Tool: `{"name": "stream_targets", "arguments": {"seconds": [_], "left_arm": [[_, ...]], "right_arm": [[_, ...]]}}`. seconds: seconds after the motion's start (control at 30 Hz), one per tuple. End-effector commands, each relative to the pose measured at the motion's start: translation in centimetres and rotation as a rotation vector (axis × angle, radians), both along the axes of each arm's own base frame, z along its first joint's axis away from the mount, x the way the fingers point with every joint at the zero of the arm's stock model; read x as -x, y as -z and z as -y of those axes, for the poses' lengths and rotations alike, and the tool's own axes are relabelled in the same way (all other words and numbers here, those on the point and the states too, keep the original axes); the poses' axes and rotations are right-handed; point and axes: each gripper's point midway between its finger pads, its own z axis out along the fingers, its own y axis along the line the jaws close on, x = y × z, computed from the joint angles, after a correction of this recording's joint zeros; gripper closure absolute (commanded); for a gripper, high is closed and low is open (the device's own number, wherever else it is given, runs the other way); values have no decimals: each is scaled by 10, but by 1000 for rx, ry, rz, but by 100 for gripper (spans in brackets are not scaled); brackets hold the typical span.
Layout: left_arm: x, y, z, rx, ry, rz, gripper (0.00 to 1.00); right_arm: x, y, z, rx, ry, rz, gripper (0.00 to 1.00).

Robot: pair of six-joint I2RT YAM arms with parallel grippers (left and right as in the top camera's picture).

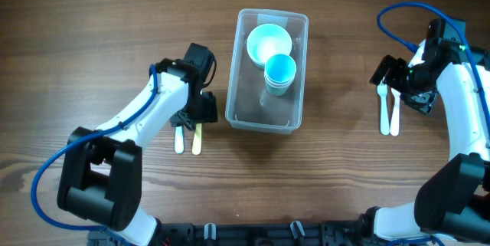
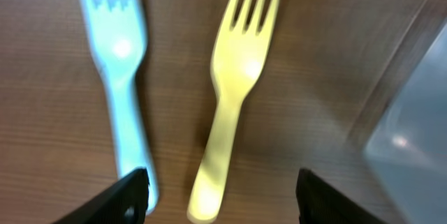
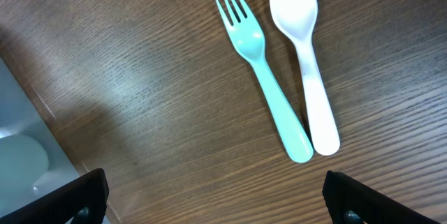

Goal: Pack container
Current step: 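Move the left gripper down to the blue and yellow forks, then grasp the yellow fork and drop it into the container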

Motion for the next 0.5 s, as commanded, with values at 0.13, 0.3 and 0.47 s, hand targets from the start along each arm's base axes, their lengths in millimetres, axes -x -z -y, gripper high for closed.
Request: {"name": "stream_targets", "arguments": {"seconds": [0.13, 0.3, 0.47], "left_arm": [[1, 36, -5, 6, 45, 67, 38], [-4, 40, -5, 3, 45, 97, 50], [-6, 40, -5, 4, 44, 107, 81]], "right_arm": [[1, 4, -4, -13, -10, -15, 0], [1, 4, -4, -14, -9, -16, 0], [1, 4, -4, -14, -10, -16, 0]]}}
